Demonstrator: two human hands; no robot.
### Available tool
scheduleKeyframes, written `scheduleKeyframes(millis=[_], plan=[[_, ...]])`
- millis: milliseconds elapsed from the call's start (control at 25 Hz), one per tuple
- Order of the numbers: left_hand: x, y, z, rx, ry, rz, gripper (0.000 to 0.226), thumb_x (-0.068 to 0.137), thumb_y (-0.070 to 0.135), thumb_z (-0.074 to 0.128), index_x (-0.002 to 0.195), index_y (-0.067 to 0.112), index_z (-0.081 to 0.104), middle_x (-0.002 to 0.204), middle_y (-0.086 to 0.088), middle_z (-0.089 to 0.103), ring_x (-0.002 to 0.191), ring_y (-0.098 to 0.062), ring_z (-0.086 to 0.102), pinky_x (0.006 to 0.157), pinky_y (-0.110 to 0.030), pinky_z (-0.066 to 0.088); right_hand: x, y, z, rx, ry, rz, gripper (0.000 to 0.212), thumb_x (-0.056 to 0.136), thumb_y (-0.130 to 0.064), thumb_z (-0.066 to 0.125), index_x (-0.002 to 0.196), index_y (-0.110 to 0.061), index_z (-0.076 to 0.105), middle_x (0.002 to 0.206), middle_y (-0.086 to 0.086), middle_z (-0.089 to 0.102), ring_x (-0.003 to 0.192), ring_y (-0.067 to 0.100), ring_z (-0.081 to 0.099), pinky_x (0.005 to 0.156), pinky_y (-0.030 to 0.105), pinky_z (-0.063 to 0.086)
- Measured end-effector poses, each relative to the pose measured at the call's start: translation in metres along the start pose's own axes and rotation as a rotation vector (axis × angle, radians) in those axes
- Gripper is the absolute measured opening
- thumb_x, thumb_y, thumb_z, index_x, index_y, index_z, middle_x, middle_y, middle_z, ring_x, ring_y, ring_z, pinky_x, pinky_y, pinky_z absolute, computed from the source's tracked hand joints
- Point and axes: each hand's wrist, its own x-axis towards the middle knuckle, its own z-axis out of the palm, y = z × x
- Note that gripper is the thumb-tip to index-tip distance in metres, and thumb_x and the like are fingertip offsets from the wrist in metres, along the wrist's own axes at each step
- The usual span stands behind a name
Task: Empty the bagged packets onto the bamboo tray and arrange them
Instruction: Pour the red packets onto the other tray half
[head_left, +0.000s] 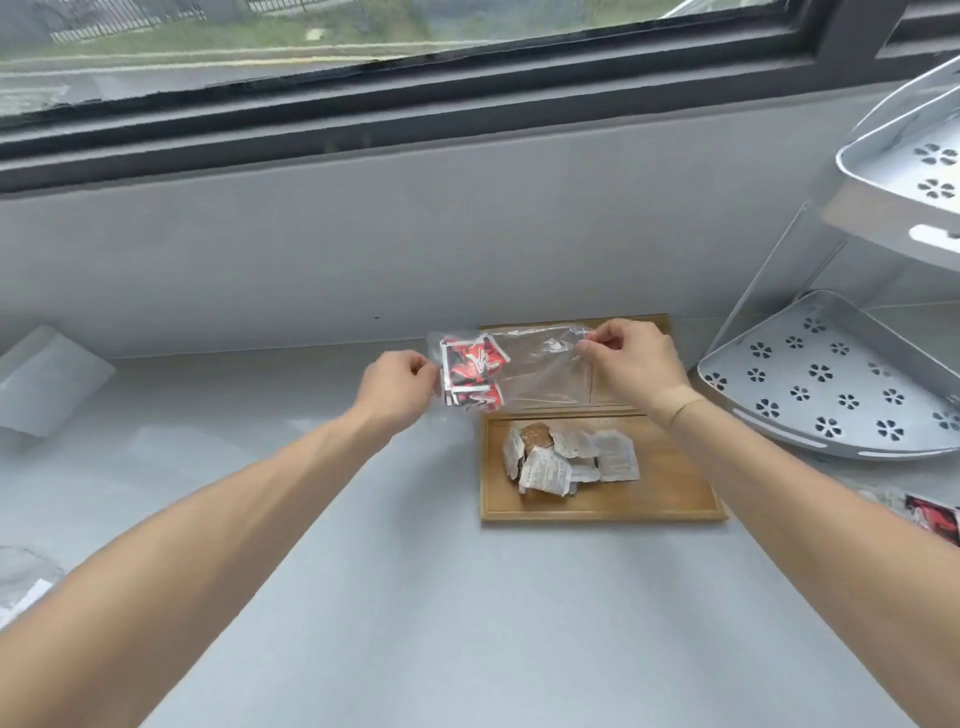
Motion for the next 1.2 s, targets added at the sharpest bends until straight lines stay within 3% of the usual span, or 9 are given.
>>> scheduleKeyframes(millis=[80,240,400,560,760,840,1000,1200], plan=[[0.02,0.016,-0.003,0.151,0.005,0.065,0.028,0.093,0.022,0.049,0.074,0.014,0.068,0.063,0.0,0.06,0.069,-0.027,0.054,0.06,-0.03,0.041,0.022,0.017,0.015,0.105,-0.033,0.078,0.016,0.09,-0.033,0.065,0.093,-0.018,0.072,0.095,0.003,0.069,0.09,0.02,0.058,0.076,0.027,0.04],[0.048,0.038,0.001,0.306,0.006,0.119,0.031,0.09,0.017,0.046,0.06,0.015,0.051,0.059,-0.002,0.054,0.071,-0.031,0.052,0.061,-0.032,0.041,0.05,0.04,0.036,0.22,-0.059,0.179,0.016,0.089,-0.031,0.067,0.077,-0.021,0.066,0.077,0.003,0.064,0.076,0.023,0.055,0.067,0.029,0.041],[0.055,0.051,0.005,0.326,-0.003,0.163,0.025,0.09,0.02,0.046,0.073,0.012,0.061,0.075,-0.01,0.064,0.078,-0.033,0.057,0.068,-0.035,0.048,0.061,0.055,0.044,0.324,-0.116,0.293,0.014,0.089,-0.026,0.067,0.077,-0.021,0.065,0.071,0.005,0.068,0.066,0.027,0.062,0.058,0.038,0.052],[0.061,0.077,-0.003,0.294,0.004,0.251,0.026,0.09,0.021,0.047,0.086,0.009,0.071,0.087,-0.011,0.073,0.086,-0.033,0.063,0.076,-0.037,0.054,0.059,0.056,0.041,0.444,-0.151,0.398,0.021,0.093,-0.017,0.063,0.073,-0.017,0.058,0.059,0.005,0.056,0.045,0.016,0.045,0.037,0.019,0.033],[0.062,0.11,-0.007,0.323,-0.031,0.316,0.025,0.091,0.023,0.046,0.085,0.02,0.069,0.09,-0.002,0.074,0.089,-0.027,0.065,0.08,-0.036,0.055,0.056,0.053,0.036,0.569,-0.142,0.46,0.006,0.094,-0.018,0.062,0.094,-0.013,0.062,0.072,0.003,0.062,0.048,0.009,0.048,0.034,0.015,0.029],[0.06,0.12,-0.01,0.334,-0.03,0.333,0.025,0.091,0.023,0.045,0.082,0.024,0.068,0.088,0.0,0.074,0.086,-0.025,0.065,0.078,-0.033,0.054,0.057,0.053,0.035,0.614,-0.129,0.469,0.011,0.094,-0.018,0.063,0.102,-0.011,0.06,0.073,0.004,0.061,0.047,0.009,0.047,0.032,0.015,0.027],[0.057,0.133,-0.017,0.341,0.004,0.352,0.028,0.091,0.021,0.043,0.087,0.02,0.071,0.092,-0.002,0.074,0.089,-0.027,0.064,0.08,-0.034,0.055,0.057,0.05,0.034,0.684,-0.115,0.463,0.009,0.093,-0.014,0.062,0.102,-0.013,0.058,0.07,0.002,0.059,0.047,0.01,0.047,0.037,0.016,0.027],[0.053,0.132,-0.021,0.444,0.016,0.375,0.03,0.092,0.023,0.041,0.093,0.015,0.07,0.096,-0.009,0.072,0.091,-0.034,0.063,0.084,-0.045,0.055,0.055,0.049,0.042,0.701,-0.105,0.435,0.006,0.093,-0.014,0.065,0.09,-0.017,0.061,0.067,0.0,0.057,0.045,0.009,0.043,0.031,0.015,0.025]])
